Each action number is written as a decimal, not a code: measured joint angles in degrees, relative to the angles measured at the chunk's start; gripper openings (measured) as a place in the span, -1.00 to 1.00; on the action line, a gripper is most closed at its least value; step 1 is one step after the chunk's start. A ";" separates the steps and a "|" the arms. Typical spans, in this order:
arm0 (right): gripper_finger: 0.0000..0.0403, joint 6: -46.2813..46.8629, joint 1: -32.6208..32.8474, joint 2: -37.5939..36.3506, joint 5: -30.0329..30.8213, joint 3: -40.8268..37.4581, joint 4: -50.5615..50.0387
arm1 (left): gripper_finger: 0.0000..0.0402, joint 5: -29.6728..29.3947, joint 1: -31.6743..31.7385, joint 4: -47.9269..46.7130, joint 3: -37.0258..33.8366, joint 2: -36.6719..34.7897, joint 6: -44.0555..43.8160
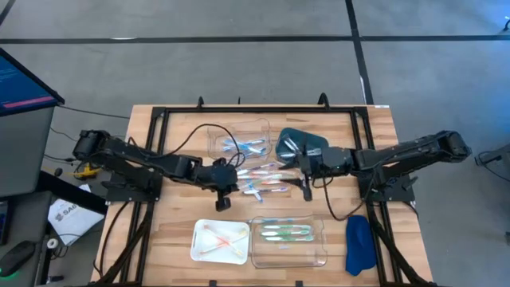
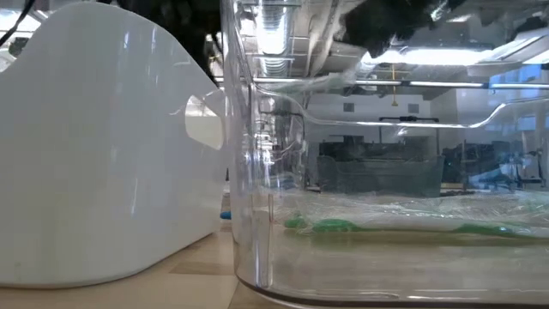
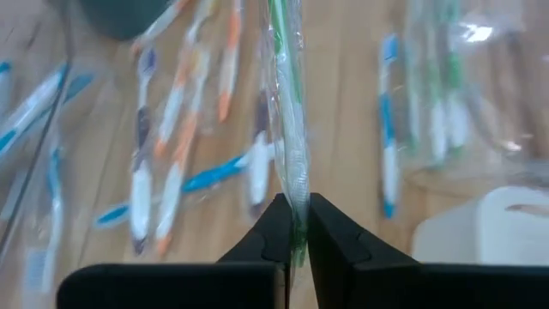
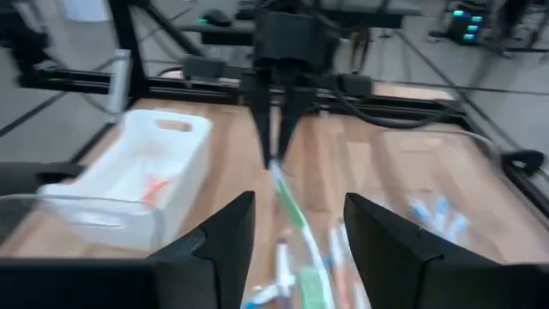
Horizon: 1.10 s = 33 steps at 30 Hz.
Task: Pick & Place Toothbrushes
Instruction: Put the green toothbrush into the bottom transparent bin
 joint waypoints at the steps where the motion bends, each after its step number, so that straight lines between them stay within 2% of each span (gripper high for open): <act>1: -0.13 0.02 0.98 0.00 0.00 0.71 -0.87 | -0.94 -0.01 -0.65 -1.00 1.35 0.70 0.01; 7: -0.07 0.74 7.04 0.77 0.32 4.55 -4.81 | -0.94 -0.03 -5.37 -4.47 10.39 7.07 0.06; 10: -0.04 4.74 9.53 2.59 0.33 6.94 -7.03 | -0.94 -0.04 -7.82 -5.52 15.28 10.76 0.13; 12: -0.01 8.31 11.03 4.64 0.33 9.08 -8.63 | -0.94 -0.04 -9.41 -5.77 18.23 12.85 0.11; 17: 0.06 12.70 14.64 13.03 0.50 16.89 -19.89 | -0.94 -0.34 -12.78 -6.24 24.47 16.63 -4.26; 26: 0.05 12.76 20.67 28.07 0.48 37.58 -40.22 | -0.94 -2.30 -16.78 -8.05 27.39 19.54 -10.69; 33: -0.09 16.39 23.38 35.09 1.33 45.77 -48.80 | -0.94 -3.88 -18.96 -7.98 27.39 19.54 -11.99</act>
